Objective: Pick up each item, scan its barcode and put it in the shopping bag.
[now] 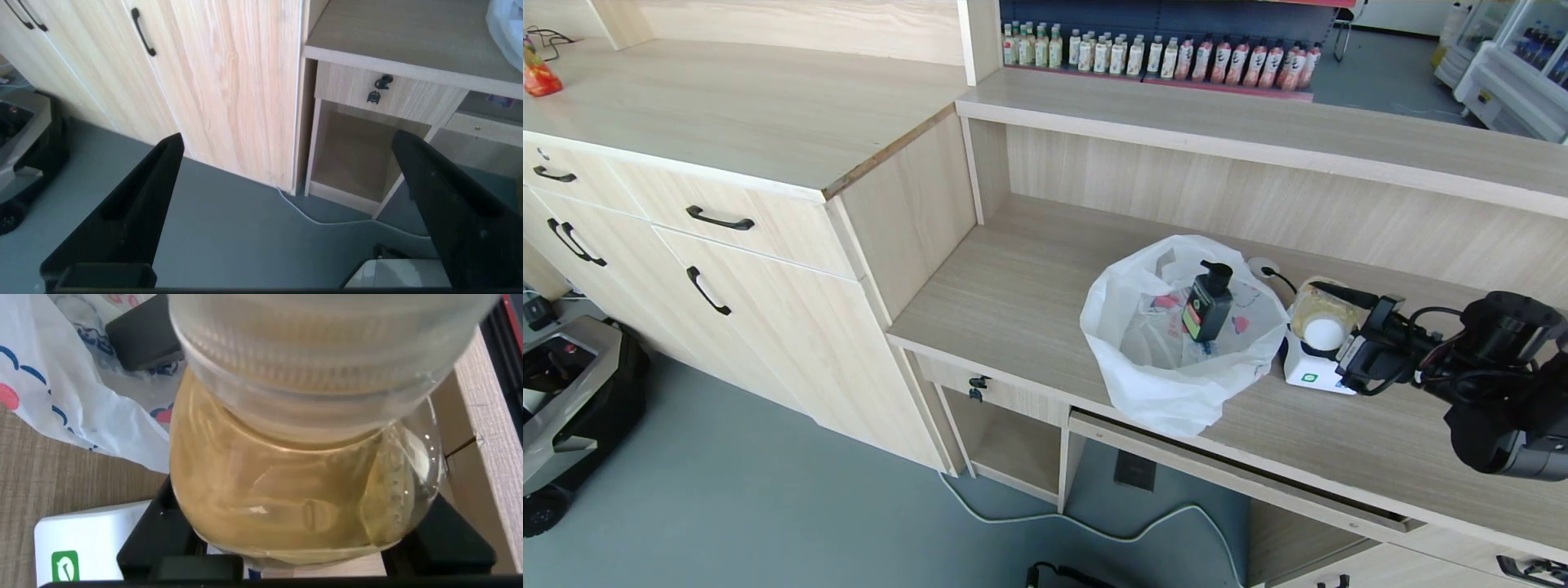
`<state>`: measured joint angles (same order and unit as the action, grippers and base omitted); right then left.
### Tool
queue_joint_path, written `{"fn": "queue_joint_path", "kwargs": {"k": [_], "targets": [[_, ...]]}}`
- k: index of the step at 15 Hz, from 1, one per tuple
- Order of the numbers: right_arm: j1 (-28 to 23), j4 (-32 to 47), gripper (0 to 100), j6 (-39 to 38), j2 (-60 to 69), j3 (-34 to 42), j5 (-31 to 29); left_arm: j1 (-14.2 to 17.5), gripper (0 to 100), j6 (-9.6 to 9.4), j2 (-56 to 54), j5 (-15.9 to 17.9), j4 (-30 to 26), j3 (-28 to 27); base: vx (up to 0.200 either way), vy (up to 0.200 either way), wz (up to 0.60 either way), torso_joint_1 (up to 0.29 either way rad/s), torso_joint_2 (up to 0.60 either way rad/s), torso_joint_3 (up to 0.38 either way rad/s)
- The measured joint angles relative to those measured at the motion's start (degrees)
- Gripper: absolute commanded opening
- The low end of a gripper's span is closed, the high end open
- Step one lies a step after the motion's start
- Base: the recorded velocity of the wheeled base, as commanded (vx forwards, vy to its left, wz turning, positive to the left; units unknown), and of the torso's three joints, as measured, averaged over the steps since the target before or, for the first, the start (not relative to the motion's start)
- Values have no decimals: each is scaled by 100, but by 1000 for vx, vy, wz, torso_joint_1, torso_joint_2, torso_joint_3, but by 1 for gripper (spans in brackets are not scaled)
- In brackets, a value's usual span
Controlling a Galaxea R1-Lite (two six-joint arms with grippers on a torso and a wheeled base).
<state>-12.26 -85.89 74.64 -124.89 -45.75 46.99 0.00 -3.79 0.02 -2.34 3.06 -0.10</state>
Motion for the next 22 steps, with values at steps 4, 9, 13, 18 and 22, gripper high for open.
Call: {"fn": "queue_joint_path", "kwargs": {"k": [4, 9, 13, 18, 22], "targets": [[6, 17, 0, -94, 30, -2, -28, 0, 100, 0, 0, 0, 0, 0, 0, 0, 0, 0, 0, 0], [44, 457, 0, -2081, 1048, 11, -329, 0, 100, 0, 0, -1, 0, 0, 0, 0, 0, 0, 0, 0], [-30, 2341, 0, -3947, 2853, 286, -1182, 0, 100, 0, 0, -1, 0, 0, 0, 0, 0, 0, 0, 0], [89, 5525, 0, -5901, 4996, 756, -2206, 0, 100, 0, 0, -4, 0, 0, 0, 0, 0, 0, 0, 0], [213, 5989, 0, -5625, 5869, 1208, -2497, 0, 100, 0, 0, -1, 0, 0, 0, 0, 0, 0, 0, 0]]}}
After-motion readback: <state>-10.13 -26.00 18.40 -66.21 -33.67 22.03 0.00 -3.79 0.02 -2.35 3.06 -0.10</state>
